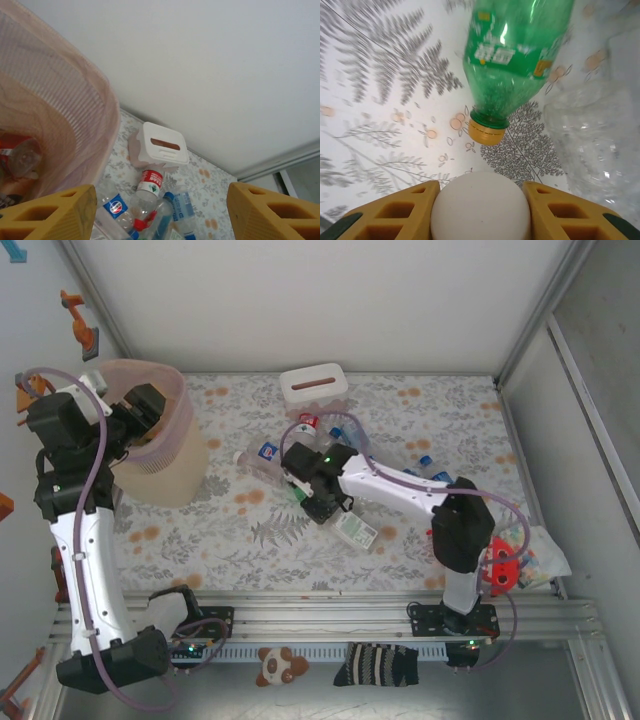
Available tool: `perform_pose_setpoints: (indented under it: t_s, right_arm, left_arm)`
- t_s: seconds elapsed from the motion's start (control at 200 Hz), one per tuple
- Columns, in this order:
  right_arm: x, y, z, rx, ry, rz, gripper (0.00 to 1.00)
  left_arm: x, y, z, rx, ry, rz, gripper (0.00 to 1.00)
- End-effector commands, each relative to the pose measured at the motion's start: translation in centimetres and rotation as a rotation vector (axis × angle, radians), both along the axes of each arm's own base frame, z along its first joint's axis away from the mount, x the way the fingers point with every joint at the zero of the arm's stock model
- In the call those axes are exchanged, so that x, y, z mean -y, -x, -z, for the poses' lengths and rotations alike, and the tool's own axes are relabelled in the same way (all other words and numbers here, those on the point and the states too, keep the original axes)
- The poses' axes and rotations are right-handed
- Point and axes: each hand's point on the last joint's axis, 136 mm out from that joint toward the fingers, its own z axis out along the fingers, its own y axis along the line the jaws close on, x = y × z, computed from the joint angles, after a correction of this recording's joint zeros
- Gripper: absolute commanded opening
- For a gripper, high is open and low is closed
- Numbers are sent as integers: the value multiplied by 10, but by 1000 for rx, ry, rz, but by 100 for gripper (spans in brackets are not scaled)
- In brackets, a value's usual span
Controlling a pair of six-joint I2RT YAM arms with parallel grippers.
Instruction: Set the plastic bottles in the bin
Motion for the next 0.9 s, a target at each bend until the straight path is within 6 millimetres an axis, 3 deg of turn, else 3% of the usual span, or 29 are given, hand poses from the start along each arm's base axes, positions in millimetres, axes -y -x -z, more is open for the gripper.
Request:
perform_pose_setpoints:
  t_s: [0.0,0.195,0.386,0.611,0.851,0.896]
  right_arm:
    - [-13,-2,-48,45,-145,27,32]
    - [-17,-19,-105,149,-336,132,30]
    - [-19,-29,-158,187,-602,196,30]
    - [-14,-13,-222,282,-828,62,30]
    - [1,15,-288,363,-994,-69,30]
    - [3,21,-300,372,-1024,-87,30]
  left_arm:
    - [16,2,-8,66,30,74,68]
    - [41,3,-5,97,11,169,68]
    - [92,5,-4,146,-35,362,69]
    - [157,29,-14,309,-116,657,78]
    - [200,70,-37,564,-187,872,100]
    - [207,79,-41,602,-190,916,98]
